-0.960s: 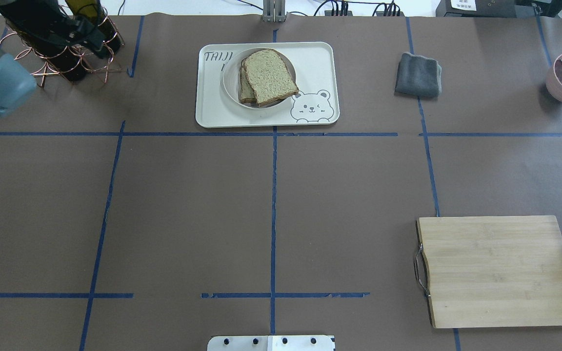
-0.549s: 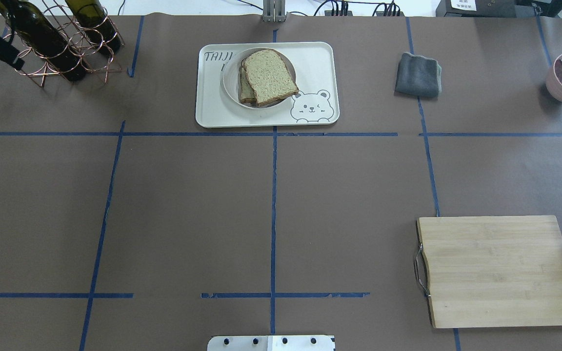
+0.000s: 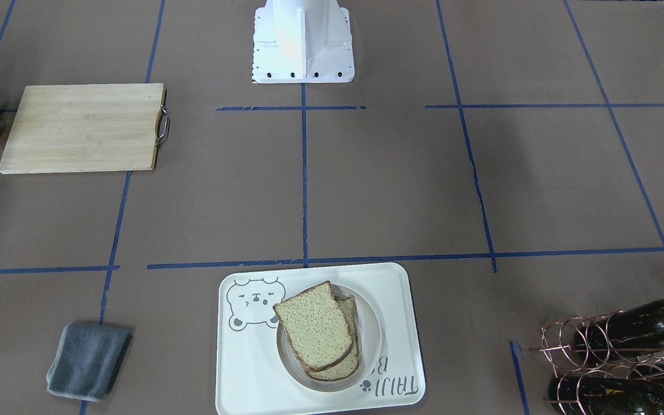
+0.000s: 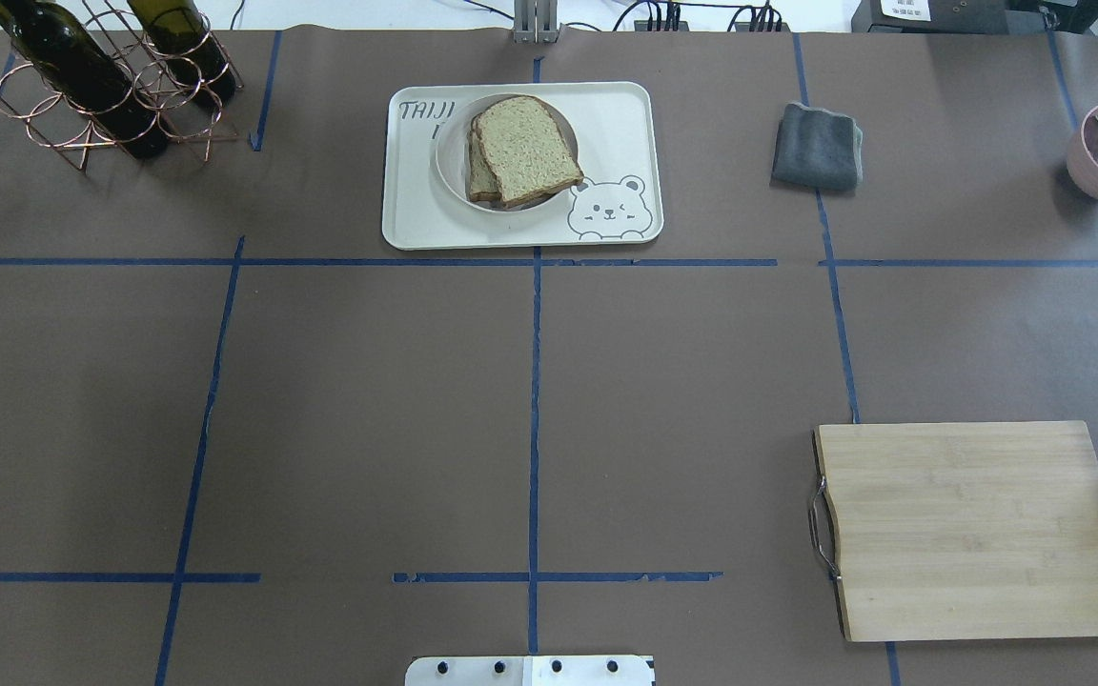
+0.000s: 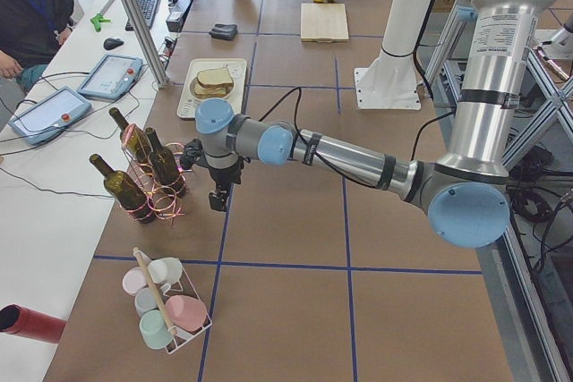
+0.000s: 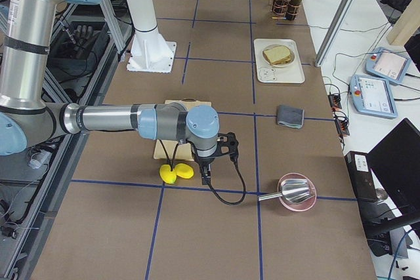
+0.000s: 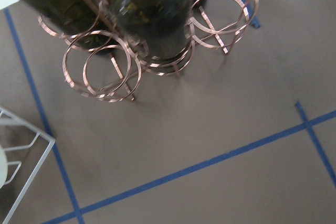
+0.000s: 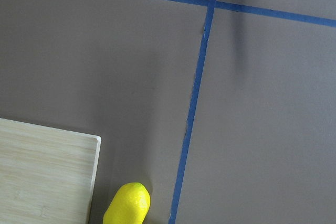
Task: Make sandwich and place on tray
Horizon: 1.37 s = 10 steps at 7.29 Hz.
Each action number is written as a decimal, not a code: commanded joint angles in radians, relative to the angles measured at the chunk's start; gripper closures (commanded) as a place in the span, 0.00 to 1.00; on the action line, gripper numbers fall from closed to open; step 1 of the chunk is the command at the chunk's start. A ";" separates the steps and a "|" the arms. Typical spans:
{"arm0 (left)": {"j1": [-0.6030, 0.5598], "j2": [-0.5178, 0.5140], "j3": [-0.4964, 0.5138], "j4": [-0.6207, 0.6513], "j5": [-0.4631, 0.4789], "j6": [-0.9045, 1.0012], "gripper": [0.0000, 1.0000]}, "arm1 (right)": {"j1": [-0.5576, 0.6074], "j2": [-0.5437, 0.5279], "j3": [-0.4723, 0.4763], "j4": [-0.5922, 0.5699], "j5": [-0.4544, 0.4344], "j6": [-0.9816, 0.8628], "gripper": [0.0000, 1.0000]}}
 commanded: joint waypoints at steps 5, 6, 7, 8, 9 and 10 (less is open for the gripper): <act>-0.165 0.188 -0.004 0.004 -0.046 0.065 0.00 | -0.001 0.001 -0.004 -0.001 0.001 0.000 0.00; -0.166 0.194 -0.007 0.004 -0.008 0.065 0.00 | 0.001 0.003 -0.009 -0.002 0.001 0.000 0.00; -0.168 0.196 -0.001 0.006 -0.005 0.065 0.00 | -0.001 0.003 -0.013 -0.001 0.000 -0.002 0.00; -0.168 0.202 -0.002 0.006 -0.003 0.065 0.00 | 0.001 0.004 -0.009 0.002 -0.002 -0.011 0.00; -0.169 0.216 -0.020 0.004 -0.008 0.074 0.00 | 0.001 0.001 -0.010 0.002 -0.006 -0.012 0.00; -0.168 0.220 -0.028 0.003 -0.008 0.073 0.00 | 0.001 0.003 -0.012 0.002 -0.008 -0.011 0.00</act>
